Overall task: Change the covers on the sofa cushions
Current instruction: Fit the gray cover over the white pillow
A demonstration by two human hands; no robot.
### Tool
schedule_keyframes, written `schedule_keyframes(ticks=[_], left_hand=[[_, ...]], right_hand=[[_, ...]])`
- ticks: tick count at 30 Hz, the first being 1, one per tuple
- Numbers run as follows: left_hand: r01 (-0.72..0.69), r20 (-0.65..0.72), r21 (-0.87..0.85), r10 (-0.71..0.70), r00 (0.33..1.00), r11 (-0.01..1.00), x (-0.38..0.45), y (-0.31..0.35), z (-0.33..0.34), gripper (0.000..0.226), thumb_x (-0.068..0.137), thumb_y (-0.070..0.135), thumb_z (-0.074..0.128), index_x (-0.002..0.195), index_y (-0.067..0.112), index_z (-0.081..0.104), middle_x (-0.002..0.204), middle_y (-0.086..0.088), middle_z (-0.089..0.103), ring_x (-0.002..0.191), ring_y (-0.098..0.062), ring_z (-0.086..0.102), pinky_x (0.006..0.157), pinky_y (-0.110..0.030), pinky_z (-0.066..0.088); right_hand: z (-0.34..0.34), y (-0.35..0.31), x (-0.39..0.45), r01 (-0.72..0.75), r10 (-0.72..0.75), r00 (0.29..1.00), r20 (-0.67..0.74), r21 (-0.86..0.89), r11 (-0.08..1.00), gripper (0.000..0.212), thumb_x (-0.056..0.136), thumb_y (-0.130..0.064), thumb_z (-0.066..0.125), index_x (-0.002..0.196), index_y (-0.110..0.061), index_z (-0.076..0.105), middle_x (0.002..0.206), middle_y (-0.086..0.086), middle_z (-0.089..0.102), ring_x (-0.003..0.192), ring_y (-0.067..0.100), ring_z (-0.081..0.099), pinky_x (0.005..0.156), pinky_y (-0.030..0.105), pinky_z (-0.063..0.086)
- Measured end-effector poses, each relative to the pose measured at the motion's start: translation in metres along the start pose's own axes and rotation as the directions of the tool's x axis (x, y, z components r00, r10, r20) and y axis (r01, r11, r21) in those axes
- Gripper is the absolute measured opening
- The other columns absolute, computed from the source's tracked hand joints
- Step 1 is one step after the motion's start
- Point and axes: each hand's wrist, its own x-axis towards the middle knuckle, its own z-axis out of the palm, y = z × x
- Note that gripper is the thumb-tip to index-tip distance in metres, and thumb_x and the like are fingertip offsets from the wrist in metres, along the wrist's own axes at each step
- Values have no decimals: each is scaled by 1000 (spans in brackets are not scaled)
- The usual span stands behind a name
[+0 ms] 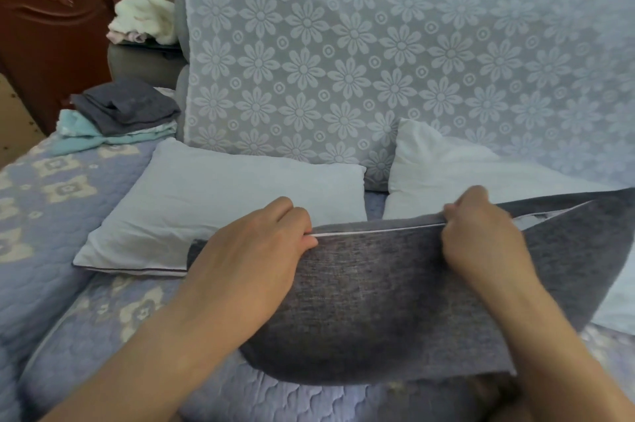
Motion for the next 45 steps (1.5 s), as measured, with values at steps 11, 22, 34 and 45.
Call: schedule_keyframes(ticks=[11, 22, 34, 45], left_hand=[[-149, 18, 15, 148, 989, 989, 63, 109, 45, 27, 89, 46, 65, 95, 20, 61, 91, -2, 58, 85, -26, 55, 65, -39, 36], [-225, 50, 101, 220, 974, 969, 74, 126, 97, 33, 81, 16, 77, 87, 21, 44, 65, 2, 48, 40, -23, 47, 39, -29, 23], [-249, -45, 5, 249, 967, 968, 71, 118, 97, 34, 100, 46, 50, 86, 28, 25, 65, 11, 40, 42, -13, 38, 35, -31, 37], [-186, -26, 99, 189, 982, 978, 73, 102, 98, 26, 99, 43, 53, 88, 19, 54, 76, 4, 49, 63, -18, 48, 49, -36, 43]], right_hand=[[-10, 27, 10, 115, -94, 986, -140, 148, 982, 16, 104, -25, 47, 95, -11, 45, 68, -4, 45, 72, 31, 44, 64, 42, 32], [18, 50, 13, 379, -394, 861, -323, -112, 919, 17, 94, -11, 58, 81, -11, 47, 58, 5, 47, 46, 30, 49, 47, 35, 33], [-37, 142, 60, -45, -152, 878, -454, -395, 918, 6, 86, -4, 56, 87, -5, 50, 79, 14, 47, 84, 36, 49, 77, 46, 33], [-41, 164, 73, 251, -333, 911, -245, -312, 916, 38, 97, -43, 44, 106, -11, 63, 117, 10, 62, 115, 36, 50, 100, 50, 36]])
